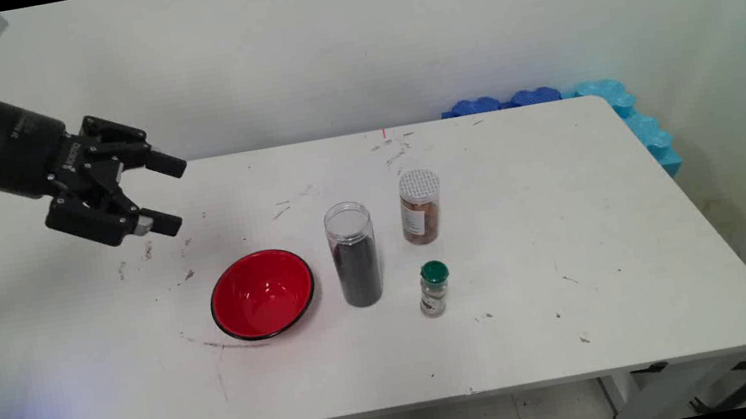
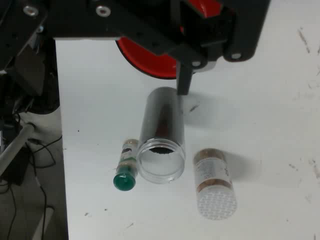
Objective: Pick up the black seasoning powder from the table
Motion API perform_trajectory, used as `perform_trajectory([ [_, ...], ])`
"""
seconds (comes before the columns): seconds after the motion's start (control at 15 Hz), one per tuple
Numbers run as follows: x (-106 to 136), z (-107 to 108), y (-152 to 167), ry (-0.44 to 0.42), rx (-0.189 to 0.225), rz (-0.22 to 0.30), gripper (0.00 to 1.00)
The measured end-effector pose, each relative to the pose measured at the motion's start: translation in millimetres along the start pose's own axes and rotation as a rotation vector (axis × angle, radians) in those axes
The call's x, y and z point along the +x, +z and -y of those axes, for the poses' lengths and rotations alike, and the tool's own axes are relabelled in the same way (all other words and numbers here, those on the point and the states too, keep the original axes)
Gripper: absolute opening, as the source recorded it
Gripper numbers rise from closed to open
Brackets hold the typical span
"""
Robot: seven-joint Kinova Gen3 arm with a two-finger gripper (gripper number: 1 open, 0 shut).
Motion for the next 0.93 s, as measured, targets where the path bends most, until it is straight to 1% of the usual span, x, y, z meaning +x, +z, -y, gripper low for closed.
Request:
perform_trajectory([
  [0.4,-7.8,2.3,4.5,-0.018,0.013,0.01,1.0],
  [0.67,-22.9,3.6,11.5,-0.04,0.028,0.024,1.0],
  [0.93,-46.0,2.6,26.7,-0.065,0.041,0.025,1.0],
])
